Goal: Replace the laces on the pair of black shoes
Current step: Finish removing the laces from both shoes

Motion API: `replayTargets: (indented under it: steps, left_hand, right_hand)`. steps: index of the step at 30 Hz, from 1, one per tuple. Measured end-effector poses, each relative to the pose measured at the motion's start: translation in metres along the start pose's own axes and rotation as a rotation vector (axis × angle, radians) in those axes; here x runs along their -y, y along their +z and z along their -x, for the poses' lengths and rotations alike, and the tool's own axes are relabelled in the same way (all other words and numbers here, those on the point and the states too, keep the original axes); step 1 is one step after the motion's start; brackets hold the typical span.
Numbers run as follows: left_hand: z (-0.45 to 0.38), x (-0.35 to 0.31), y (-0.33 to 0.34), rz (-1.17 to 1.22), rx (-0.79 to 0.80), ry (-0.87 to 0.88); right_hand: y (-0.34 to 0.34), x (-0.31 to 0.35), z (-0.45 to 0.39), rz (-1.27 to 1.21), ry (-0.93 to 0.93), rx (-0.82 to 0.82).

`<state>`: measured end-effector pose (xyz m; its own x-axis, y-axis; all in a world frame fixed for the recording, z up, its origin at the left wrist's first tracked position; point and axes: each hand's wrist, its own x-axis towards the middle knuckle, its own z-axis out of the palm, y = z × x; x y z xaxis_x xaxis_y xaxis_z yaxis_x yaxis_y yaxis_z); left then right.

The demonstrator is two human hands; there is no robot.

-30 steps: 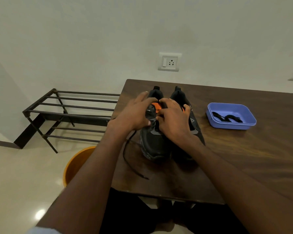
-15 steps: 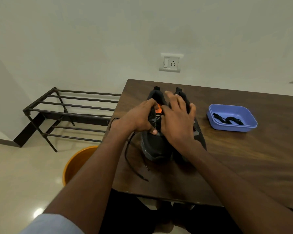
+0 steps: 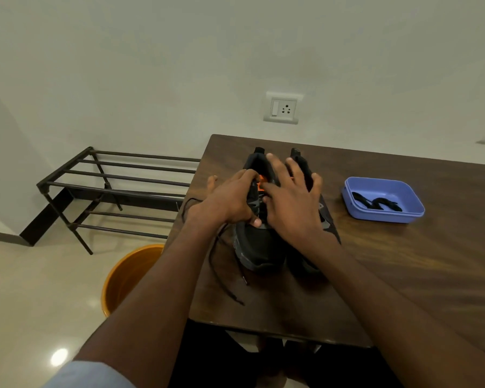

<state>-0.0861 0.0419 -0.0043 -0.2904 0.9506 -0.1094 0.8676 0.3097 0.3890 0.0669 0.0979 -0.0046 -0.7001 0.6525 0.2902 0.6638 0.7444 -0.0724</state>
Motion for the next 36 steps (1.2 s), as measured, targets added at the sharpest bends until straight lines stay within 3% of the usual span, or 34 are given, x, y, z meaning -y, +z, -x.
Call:
replayTargets:
  steps: [2, 4, 6, 8, 9, 13, 15, 16, 20, 21, 25, 29, 31, 34, 36]
  left_hand:
    - [0.003, -0.002, 0.000, 0.037, 0.005, 0.001]
    - [0.004, -0.003, -0.001, 0.060, 0.013, -0.002]
    - [0.003, -0.003, -0.003, 0.083, 0.013, -0.006]
    - [0.004, -0.004, -0.003, 0.100, 0.010, -0.006]
    - [0.004, -0.005, -0.003, 0.107, 0.012, -0.004]
    - [0.006, -0.005, -0.005, 0.132, 0.013, -0.001]
    - [0.007, -0.005, -0.005, 0.140, 0.013, 0.001]
    - [0.007, -0.005, -0.005, 0.149, 0.017, -0.004]
    - [0.004, -0.003, -0.002, 0.177, 0.032, -0.035]
    - [0.003, -0.003, -0.001, 0.177, 0.033, -0.041]
    - [0.003, -0.003, -0.001, 0.214, 0.037, -0.046]
    - [0.004, -0.003, -0.002, 0.232, 0.037, -0.030]
    - [0.004, -0.003, -0.001, 0.241, 0.036, -0.040]
    - [0.003, -0.004, -0.001, 0.245, 0.035, -0.058]
    - [0.004, -0.004, -0.002, 0.247, 0.042, -0.059]
  right_hand:
    - [0.007, 0.001, -0.004, -0.031, 0.007, 0.056]
    - [0.007, -0.001, -0.003, -0.190, 0.129, -0.113]
    - [-0.001, -0.006, 0.001, -0.403, 0.364, -0.362]
    - [-0.007, -0.006, 0.008, -0.356, 0.496, -0.524]
    - [-0.007, -0.005, 0.010, -0.246, 0.477, -0.532]
    - [0.014, 0.001, 0.004, 0.021, 0.057, -0.175]
    - [0.021, 0.002, 0.000, 0.001, -0.005, -0.063]
    - [0.020, 0.001, 0.001, -0.037, 0.022, -0.094]
    - [-0.003, -0.015, 0.001, -0.346, 0.391, -0.528]
    - [-0.010, -0.021, -0.001, -0.342, 0.414, -0.571]
    - [-0.011, -0.024, -0.006, 0.035, 0.064, -0.275]
    - [0.014, -0.011, -0.010, -0.038, -0.054, -0.018]
    - [0.016, -0.011, -0.008, -0.161, 0.052, -0.113]
    - [-0.008, -0.020, -0.006, -0.441, 0.447, -0.380]
    - [-0.024, -0.025, -0.004, -0.575, 0.662, -0.405]
